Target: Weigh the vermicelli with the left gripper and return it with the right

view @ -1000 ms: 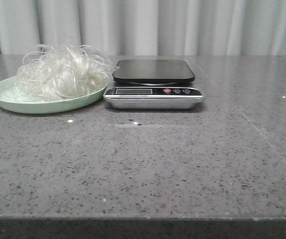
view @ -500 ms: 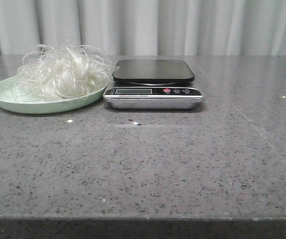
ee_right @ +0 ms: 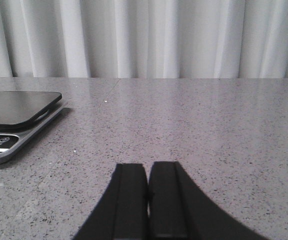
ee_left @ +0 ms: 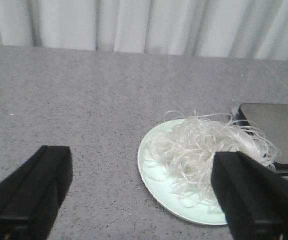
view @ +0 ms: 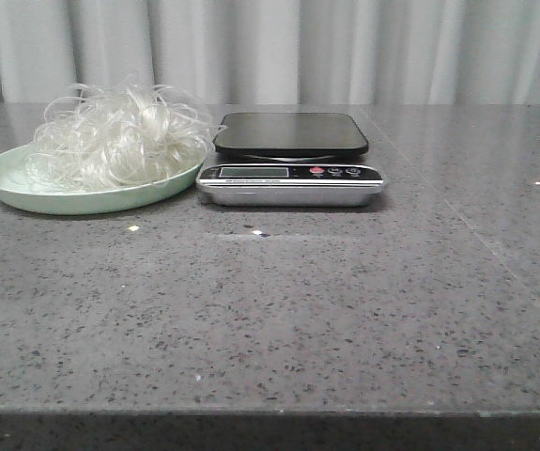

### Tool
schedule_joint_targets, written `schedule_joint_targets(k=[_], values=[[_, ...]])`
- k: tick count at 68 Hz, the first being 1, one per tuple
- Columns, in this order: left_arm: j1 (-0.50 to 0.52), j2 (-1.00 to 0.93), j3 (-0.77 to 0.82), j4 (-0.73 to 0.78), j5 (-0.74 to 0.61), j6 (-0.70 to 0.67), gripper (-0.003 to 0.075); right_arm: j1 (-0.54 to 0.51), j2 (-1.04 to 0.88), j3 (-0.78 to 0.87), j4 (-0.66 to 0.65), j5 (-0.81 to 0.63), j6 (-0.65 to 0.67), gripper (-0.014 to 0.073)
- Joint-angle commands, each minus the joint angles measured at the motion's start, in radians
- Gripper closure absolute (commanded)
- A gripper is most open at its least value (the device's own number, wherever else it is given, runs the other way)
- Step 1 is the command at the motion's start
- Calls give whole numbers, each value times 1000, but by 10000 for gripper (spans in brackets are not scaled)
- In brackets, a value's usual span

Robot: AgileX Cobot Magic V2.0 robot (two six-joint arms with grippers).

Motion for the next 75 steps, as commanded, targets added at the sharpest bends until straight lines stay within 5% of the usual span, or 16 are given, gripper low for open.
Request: schedule_joint_targets(k=[1, 18, 42, 75], values=[[-58, 124, -133, -29, -2, 1, 69, -1, -15, -8, -14, -75, -6, 427], [-192, 470, -409, -36, 137, 1, 68, -1, -15, -8, -14, -75, -6, 427], [-198, 788, -642, -154, 279, 1, 69, -1, -15, -8, -14, -75, -6, 427], [-198, 1054, -852, -63, 570, -62, 69, -1, -15, -8, -14, -75, -6, 427]])
